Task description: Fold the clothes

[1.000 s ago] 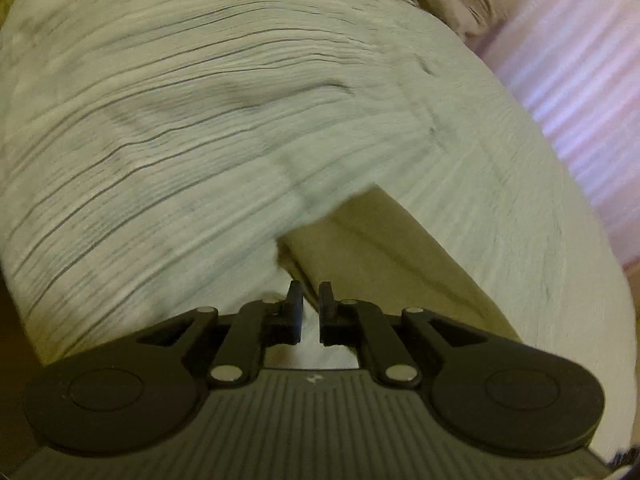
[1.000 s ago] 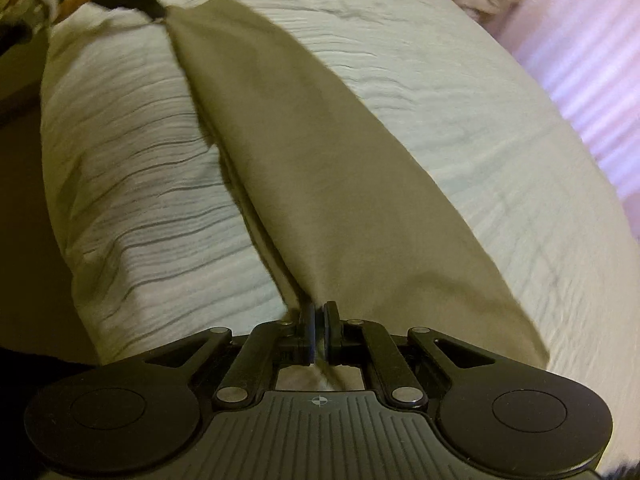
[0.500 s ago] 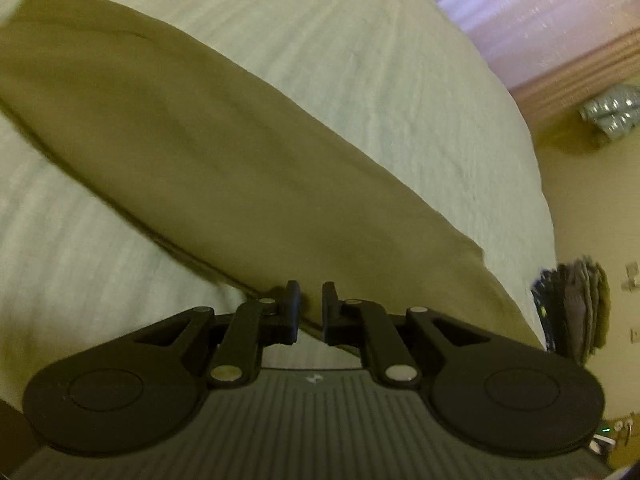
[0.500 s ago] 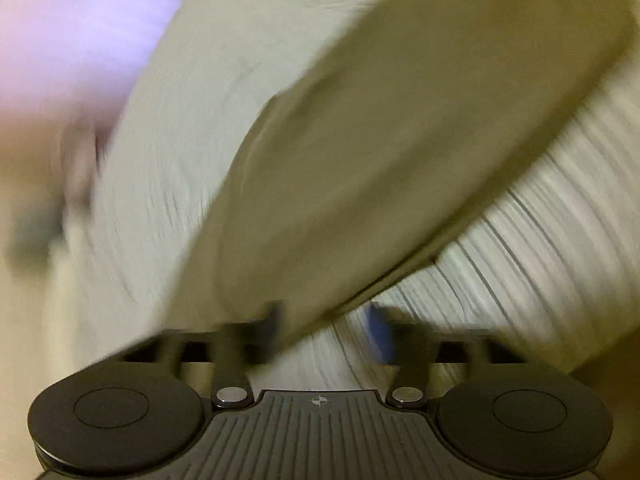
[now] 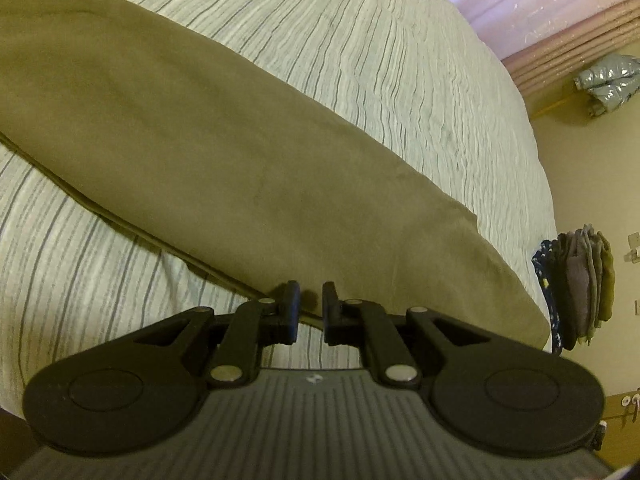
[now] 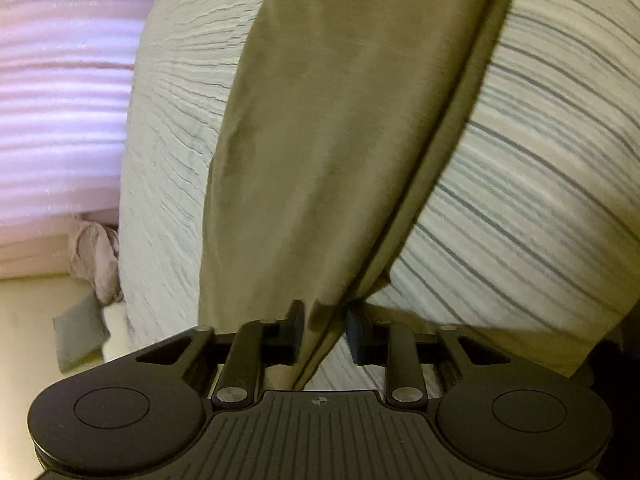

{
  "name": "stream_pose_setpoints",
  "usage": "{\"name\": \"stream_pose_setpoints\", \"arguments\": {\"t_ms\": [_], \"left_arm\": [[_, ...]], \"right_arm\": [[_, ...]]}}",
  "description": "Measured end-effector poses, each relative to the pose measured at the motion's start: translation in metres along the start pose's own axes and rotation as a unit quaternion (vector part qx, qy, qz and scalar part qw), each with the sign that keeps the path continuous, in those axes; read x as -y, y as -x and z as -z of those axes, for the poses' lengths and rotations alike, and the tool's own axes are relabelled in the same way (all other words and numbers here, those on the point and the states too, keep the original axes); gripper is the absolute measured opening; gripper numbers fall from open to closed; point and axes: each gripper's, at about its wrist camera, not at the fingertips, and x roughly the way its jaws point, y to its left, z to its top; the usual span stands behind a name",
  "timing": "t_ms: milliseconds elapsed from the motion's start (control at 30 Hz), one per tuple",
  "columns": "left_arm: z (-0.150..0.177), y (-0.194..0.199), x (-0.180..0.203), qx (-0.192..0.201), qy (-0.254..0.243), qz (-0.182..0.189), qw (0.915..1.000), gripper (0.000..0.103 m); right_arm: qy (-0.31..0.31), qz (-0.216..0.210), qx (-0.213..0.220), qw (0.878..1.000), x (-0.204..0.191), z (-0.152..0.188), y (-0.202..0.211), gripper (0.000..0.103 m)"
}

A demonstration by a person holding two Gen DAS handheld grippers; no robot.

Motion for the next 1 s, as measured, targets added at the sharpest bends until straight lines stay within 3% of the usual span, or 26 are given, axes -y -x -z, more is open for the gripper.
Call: {"name": "stream_pose_setpoints", "arguments": {"t_ms": [33,200,400,633,1000], "left_arm": [[0.001,-0.001,0.002,-0.001,-0.001,0.000,1.0000,0.006],[0.003,-0.002,0.005,-0.001,-0.011,-0.004,0.9999,0.006],[0.006,-0.002,0.002,-0.010,-0.024,-0.026,0.9993,0.006],[0.006,0.002,0.008,-0.026,-0.026,-0.001,0.9993,0.006],[0.008,-0.003,0.015,-0.041,0.021,0.036,0.9983,0.017]], "right_arm": [[0.004,0.004,0.000,1.000,-0.001,0.000,-0.002,0.003],[0.056,0.018,0.008,0.998,-0.015,0.004,-0.002,0.002],[0.072,0.036,0.003,0.997,-0.012,0.008,0.000,0.002],[-0.020,-0.018,-0.014,1.000,0.009,0.000,0.015,0.002],[-0.078,-0.027,-0.008,0.997,0.020,-0.006,0.033,0.003]]}}
